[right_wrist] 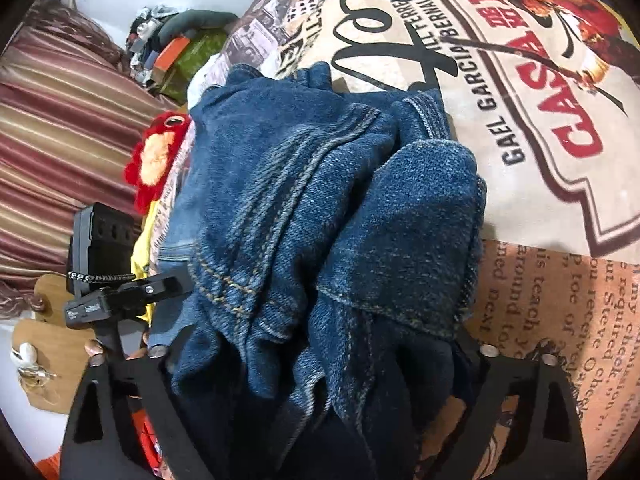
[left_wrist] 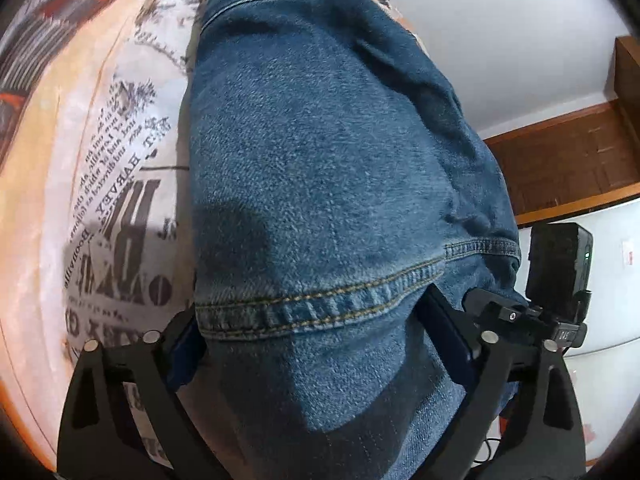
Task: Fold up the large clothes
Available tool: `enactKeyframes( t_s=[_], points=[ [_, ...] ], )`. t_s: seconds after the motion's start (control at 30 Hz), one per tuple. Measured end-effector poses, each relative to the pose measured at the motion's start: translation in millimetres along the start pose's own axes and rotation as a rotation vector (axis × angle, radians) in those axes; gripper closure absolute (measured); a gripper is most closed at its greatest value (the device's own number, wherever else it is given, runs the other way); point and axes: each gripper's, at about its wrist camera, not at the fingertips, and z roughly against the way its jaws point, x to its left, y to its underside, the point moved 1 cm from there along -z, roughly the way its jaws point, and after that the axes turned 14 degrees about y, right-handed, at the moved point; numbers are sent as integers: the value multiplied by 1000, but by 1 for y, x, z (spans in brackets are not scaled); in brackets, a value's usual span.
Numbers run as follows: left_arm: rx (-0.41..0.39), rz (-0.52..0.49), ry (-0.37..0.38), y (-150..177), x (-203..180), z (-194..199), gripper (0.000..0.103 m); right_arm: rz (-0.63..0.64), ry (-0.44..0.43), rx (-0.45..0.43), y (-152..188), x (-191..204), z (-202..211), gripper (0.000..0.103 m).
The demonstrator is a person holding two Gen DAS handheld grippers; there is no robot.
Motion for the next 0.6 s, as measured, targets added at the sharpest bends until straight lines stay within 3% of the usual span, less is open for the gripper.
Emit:
enactKeyframes(
  t_s=[0.23, 0.4, 0.6],
  points=[
    [-38, -70, -27, 17, -25, 19, 36, 58, 18, -41, 6, 18, 18, 51],
    [-76, -158, -58, 28, -60, 45, 44, 100, 44, -85, 14, 47, 44, 58],
    [-188, -243, -59, 41, -93, 113, 45, 99, -23, -144, 14, 88, 84, 59]
  ],
)
